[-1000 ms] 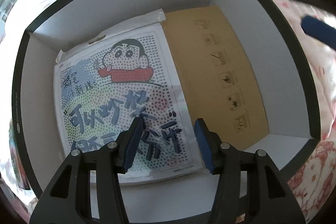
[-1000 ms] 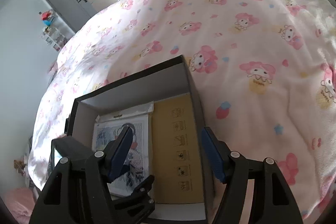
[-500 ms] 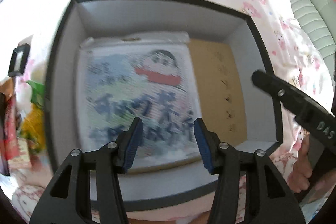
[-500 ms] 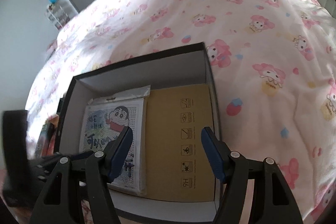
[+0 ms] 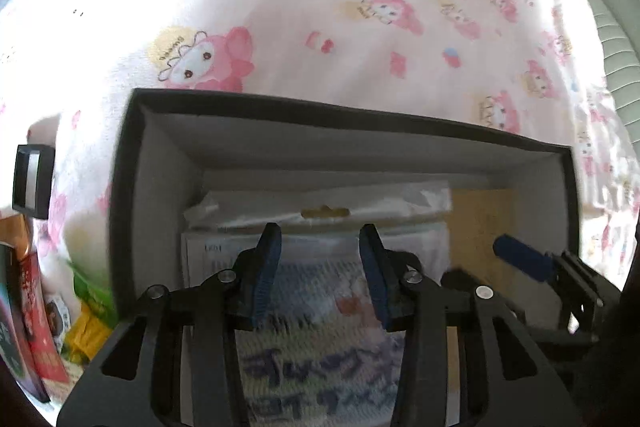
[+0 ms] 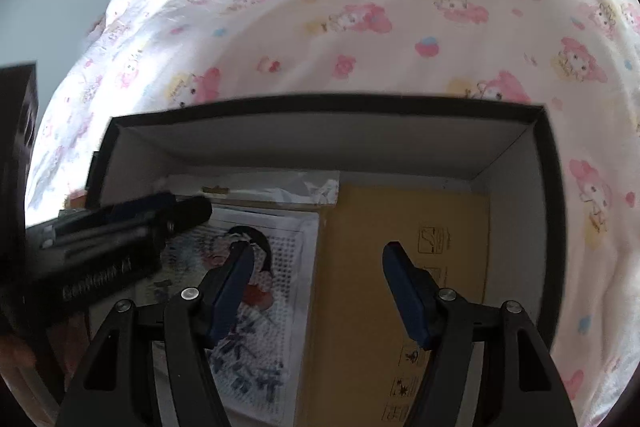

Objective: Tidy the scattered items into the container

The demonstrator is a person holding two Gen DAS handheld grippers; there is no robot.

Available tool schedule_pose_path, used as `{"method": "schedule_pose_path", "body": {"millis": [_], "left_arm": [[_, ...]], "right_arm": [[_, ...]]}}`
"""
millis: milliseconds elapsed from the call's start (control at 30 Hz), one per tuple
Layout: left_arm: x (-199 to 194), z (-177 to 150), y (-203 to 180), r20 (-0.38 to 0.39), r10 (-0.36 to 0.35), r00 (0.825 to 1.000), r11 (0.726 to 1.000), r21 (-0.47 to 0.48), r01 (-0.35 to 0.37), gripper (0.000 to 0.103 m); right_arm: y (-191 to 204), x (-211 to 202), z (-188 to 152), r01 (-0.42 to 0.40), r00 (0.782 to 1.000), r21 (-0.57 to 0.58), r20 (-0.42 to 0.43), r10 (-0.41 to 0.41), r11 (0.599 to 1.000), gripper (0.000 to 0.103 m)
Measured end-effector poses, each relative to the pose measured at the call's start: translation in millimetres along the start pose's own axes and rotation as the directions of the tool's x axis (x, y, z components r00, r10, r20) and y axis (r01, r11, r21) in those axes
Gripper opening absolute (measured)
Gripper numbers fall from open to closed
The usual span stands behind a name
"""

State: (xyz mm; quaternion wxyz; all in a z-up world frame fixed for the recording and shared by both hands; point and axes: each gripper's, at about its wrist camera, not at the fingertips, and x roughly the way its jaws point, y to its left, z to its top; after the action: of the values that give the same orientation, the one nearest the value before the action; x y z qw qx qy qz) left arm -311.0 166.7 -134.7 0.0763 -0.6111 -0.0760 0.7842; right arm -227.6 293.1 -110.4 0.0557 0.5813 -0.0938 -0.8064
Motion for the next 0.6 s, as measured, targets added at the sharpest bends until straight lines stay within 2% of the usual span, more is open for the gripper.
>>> {"method": "schedule_pose_path", "body": {"millis": [200,400,500,600], "left_arm": [[10,4,-4,-0.015,0.044,0.999,0.999,0.021,-0.043,0.040],[4,-5,-3,-0.033,0.058,0.998,0.998,0.029,-0.057,0.040],[4,-11,-5,-0.052,0.065,0.997,0.997,0.042,-0.062,0.040],[2,-18,-3,-0.051,0.051,0.997,0.997,0.055,-0.048,0.040]], "right_arm": [[1,25,-9,-0.082,0.992,-0.007,-0.102,0.080,0.997,0.063],[13,26,-26,-0.156,0.978,-0.056,-0.152,0.146,0.986,0.063],[17,21,-33,-0.140,0.980,-0.089,-0.157,0.125,0.986,0.063],[19,17,-40,-0.163,0.974,-0.135,-0.181,0.137,0.977,0.065]]}}
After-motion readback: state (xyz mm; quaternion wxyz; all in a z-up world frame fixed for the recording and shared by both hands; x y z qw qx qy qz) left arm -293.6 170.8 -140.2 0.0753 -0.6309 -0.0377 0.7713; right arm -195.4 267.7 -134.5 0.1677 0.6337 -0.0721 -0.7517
